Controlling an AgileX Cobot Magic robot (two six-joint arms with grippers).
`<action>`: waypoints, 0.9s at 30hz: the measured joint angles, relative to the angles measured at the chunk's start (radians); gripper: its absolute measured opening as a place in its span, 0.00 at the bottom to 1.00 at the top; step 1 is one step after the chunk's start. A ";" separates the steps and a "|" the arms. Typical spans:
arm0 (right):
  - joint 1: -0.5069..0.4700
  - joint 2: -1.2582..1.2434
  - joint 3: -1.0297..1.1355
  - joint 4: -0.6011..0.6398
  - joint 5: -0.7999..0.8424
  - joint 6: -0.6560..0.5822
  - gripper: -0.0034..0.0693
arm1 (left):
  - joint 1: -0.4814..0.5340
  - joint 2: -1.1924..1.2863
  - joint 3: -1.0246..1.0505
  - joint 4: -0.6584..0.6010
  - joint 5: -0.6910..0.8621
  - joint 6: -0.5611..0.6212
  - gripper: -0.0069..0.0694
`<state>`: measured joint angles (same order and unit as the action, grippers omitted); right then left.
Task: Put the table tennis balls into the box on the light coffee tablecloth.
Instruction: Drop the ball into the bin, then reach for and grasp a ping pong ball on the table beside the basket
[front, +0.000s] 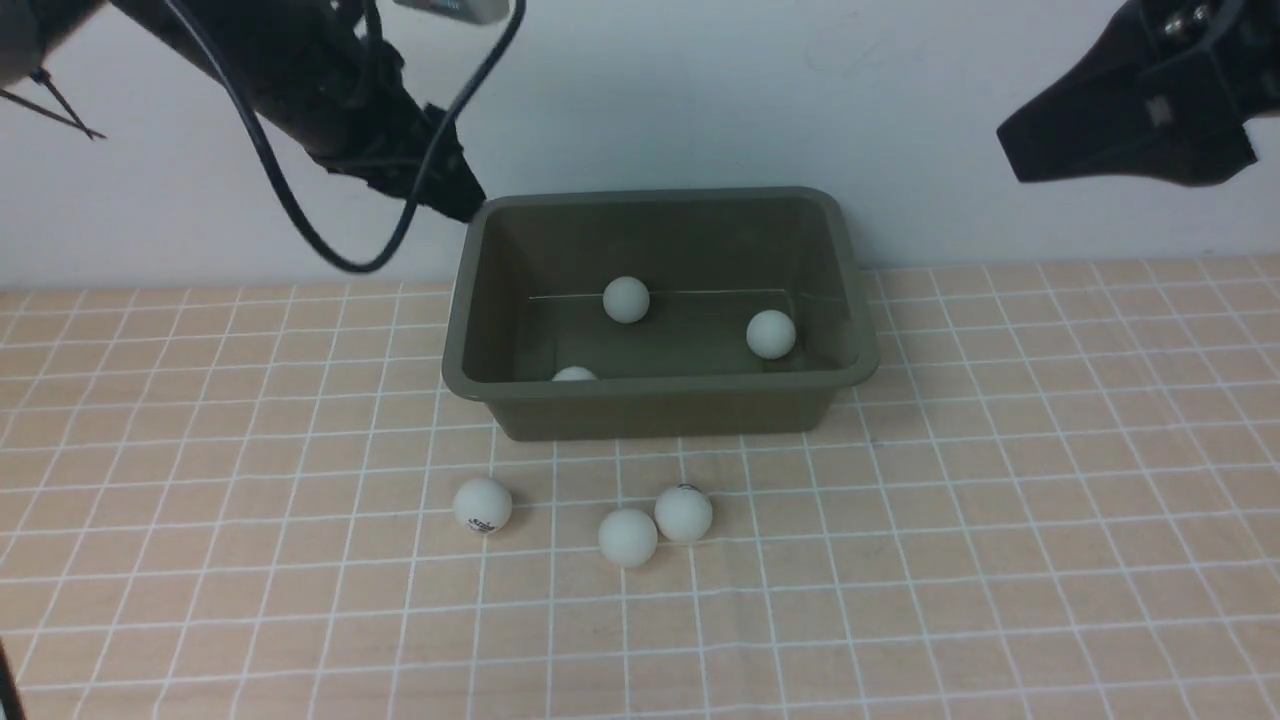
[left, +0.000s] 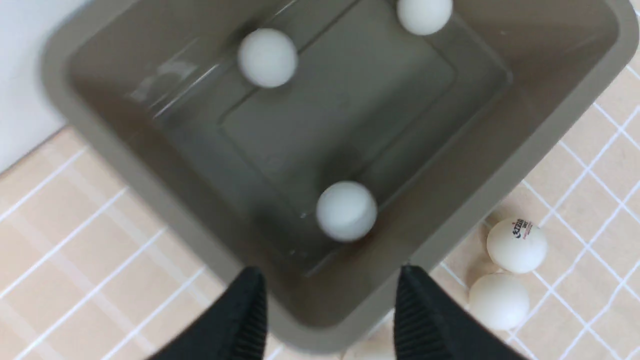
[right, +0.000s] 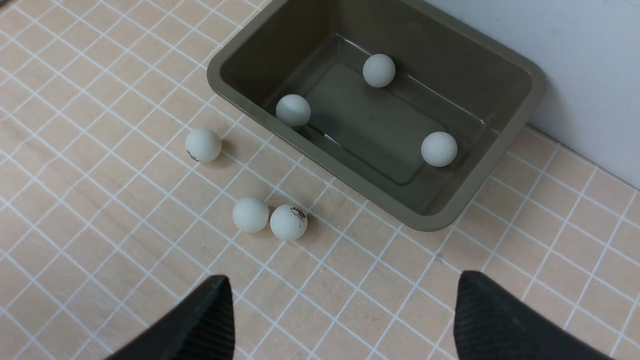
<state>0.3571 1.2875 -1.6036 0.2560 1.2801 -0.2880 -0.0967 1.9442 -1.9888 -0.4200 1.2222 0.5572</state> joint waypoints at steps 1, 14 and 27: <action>0.000 0.000 0.000 0.000 0.000 -0.007 0.78 | 0.000 -0.016 -0.023 0.031 0.004 -0.064 0.36; 0.000 0.000 0.000 -0.001 0.000 -0.017 0.78 | 0.000 -0.292 0.153 0.149 0.027 -0.390 0.00; 0.000 0.000 0.000 0.000 0.000 -0.020 0.78 | -0.017 -0.592 0.918 -0.014 -0.050 -0.119 0.01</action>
<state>0.3571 1.2875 -1.6036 0.2560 1.2801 -0.3082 -0.1139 1.3519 -1.0711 -0.4339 1.1725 0.4383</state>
